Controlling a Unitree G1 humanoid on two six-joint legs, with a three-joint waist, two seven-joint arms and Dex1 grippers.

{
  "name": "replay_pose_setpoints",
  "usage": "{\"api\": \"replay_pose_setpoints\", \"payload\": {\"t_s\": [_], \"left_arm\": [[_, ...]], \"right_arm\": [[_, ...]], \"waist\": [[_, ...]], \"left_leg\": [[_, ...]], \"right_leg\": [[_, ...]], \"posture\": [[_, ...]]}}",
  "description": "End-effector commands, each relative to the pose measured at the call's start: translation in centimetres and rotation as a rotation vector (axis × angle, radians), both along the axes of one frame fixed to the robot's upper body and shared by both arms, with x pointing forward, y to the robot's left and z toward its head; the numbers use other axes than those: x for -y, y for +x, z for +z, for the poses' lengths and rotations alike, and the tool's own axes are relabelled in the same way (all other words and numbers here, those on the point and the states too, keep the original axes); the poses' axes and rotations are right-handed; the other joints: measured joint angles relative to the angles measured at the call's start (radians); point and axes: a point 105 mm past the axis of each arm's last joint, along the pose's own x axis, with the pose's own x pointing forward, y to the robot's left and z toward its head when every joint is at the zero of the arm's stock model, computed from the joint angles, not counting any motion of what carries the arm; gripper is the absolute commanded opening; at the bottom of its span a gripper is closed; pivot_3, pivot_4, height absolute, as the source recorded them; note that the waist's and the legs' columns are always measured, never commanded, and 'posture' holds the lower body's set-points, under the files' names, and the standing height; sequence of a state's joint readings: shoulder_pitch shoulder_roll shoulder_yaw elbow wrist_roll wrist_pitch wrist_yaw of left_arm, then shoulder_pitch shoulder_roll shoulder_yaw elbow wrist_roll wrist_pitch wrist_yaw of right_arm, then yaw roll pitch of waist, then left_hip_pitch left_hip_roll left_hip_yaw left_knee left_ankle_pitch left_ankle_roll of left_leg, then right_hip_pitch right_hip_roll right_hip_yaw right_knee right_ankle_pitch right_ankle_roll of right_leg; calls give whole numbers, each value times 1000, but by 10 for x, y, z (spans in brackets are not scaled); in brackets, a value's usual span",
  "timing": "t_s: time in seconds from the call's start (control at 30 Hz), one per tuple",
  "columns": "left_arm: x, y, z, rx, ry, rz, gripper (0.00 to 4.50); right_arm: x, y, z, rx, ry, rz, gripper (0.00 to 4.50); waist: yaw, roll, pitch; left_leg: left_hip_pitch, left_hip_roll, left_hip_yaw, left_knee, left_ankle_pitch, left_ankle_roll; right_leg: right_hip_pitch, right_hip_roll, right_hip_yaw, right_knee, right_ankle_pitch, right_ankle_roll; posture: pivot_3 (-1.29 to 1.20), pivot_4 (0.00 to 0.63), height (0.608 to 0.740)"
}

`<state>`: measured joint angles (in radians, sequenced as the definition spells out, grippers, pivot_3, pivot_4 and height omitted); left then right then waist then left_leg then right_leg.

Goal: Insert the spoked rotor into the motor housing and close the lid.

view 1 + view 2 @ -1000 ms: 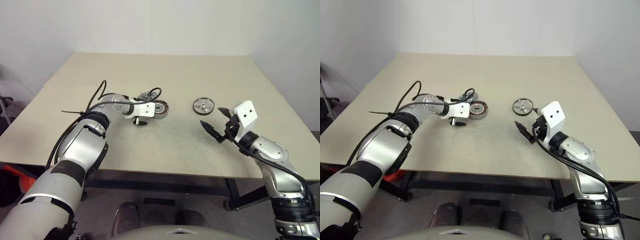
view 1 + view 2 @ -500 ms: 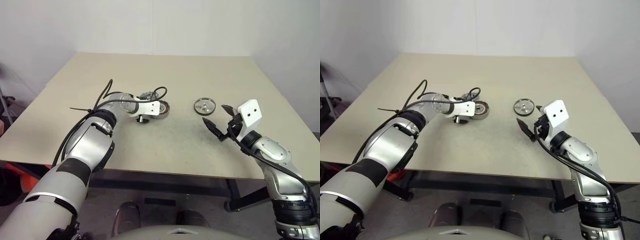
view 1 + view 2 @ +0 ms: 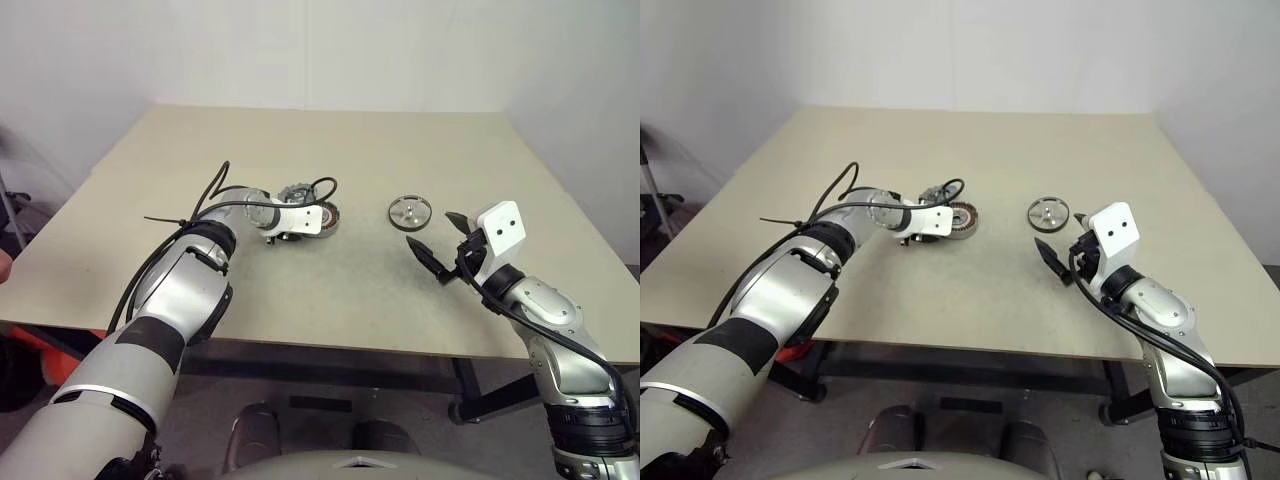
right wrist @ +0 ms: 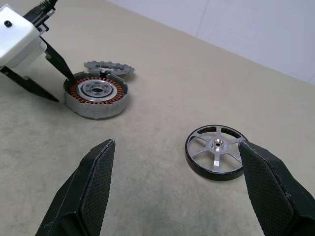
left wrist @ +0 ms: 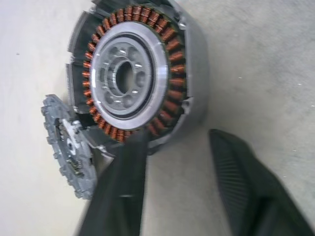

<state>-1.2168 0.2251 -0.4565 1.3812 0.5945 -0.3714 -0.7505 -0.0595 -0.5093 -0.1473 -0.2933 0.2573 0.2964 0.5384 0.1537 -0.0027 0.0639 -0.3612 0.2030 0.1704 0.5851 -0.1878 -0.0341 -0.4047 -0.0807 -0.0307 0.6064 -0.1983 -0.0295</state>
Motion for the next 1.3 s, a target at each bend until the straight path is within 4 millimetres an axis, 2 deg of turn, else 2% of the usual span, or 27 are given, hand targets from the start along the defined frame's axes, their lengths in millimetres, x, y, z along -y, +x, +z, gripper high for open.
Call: {"api": "replay_pose_setpoints", "payload": {"t_s": [0.03,0.1,0.63,0.9,1.07,1.3], "left_arm": [[3,-5,-4,-34,31,-41,688],[2,-6,-4,-40,48,-54,105],[11,-9,10,-47,51,-128,48],[39,-26,32,-79,25,-351,48],[63,-42,43,-57,26,-529,48],[87,-57,46,10,85,-700,48]], "right_arm": [[0,-2,20,77,5,-7,4500],[1,-2,20,79,4,-11,4500],[3,-2,18,81,1,-32,4500],[1,0,17,76,4,-24,4500],[1,-1,16,76,4,-26,4500],[5,-7,15,79,1,-51,4500]], "waist": [[0,0,0],[1,0,0],[0,0,0],[1,0,0],[1,0,0],[1,0,0]], "left_leg": [[1,-1,0,-1,0,0],[2,-3,0,-3,0,0],[1,-11,0,-5,-3,5],[-3,-12,0,-5,-5,8],[-4,-13,0,-4,-5,9],[-4,-12,0,-4,-5,9]], "right_leg": [[0,0,0,0,0,0],[1,-2,0,0,0,0],[1,-11,0,-1,-3,5],[0,-12,0,-2,-4,7],[-1,-13,0,-2,-4,7],[-1,-13,0,-1,-4,7]], "posture": [[0,0,740],[0,0,740],[0,0,740],[0,0,740],[0,0,740],[0,0,740]]}}
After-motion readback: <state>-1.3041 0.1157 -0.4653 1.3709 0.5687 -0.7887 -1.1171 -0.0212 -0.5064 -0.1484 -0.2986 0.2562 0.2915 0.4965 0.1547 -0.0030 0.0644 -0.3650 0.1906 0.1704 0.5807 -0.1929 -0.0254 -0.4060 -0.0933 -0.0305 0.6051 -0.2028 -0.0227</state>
